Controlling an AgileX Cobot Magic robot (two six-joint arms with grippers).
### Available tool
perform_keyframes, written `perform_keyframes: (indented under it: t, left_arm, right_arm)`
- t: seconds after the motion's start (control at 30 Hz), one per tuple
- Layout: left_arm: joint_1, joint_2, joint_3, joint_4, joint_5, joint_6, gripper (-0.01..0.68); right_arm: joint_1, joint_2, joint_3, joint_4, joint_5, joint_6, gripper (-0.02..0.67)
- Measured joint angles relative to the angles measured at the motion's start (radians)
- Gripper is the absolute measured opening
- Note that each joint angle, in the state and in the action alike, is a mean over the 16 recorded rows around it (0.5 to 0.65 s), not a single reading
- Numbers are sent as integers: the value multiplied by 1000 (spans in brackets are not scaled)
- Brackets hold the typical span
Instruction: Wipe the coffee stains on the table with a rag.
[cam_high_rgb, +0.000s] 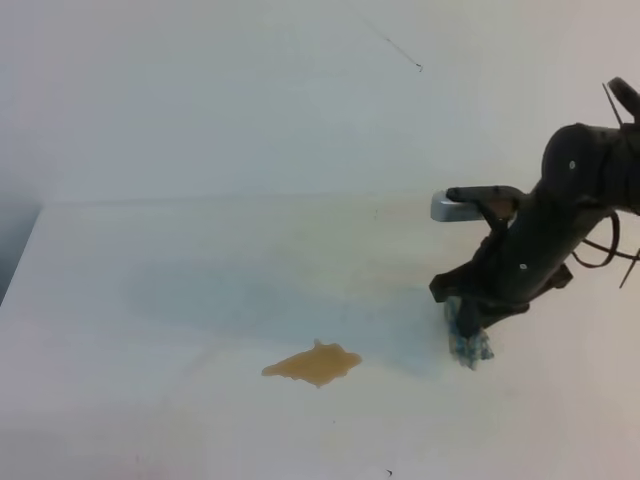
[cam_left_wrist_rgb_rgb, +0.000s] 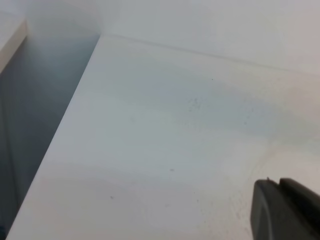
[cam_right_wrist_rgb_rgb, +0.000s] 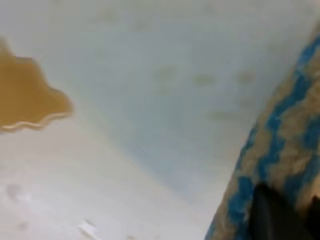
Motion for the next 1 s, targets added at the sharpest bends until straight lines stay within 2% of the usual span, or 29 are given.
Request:
perform_keyframes:
  t: [0.5,1.0]
  left_arm:
    - [0,2,0,0,0,0,0]
    - [0,0,0,0,0,0,1]
  right_arm:
    - [173,168,-221,44,56,-35,-4]
    - [223,264,-294,104,68,-74,-4]
